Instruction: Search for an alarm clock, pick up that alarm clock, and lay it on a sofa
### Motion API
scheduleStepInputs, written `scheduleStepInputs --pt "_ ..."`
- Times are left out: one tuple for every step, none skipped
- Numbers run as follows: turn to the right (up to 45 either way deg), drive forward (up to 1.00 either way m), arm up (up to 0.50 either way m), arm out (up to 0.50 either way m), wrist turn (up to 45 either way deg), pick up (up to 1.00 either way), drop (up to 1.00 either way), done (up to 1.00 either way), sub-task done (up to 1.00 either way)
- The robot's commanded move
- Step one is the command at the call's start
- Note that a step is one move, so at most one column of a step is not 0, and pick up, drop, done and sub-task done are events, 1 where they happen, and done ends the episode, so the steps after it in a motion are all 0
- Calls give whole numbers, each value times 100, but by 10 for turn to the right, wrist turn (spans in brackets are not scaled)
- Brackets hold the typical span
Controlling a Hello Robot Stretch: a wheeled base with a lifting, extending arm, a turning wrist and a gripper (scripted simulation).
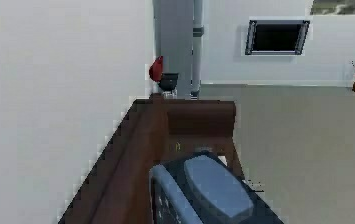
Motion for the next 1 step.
scheduleStepInputs --pt "450 0 0 0 0 0 0 0 0"
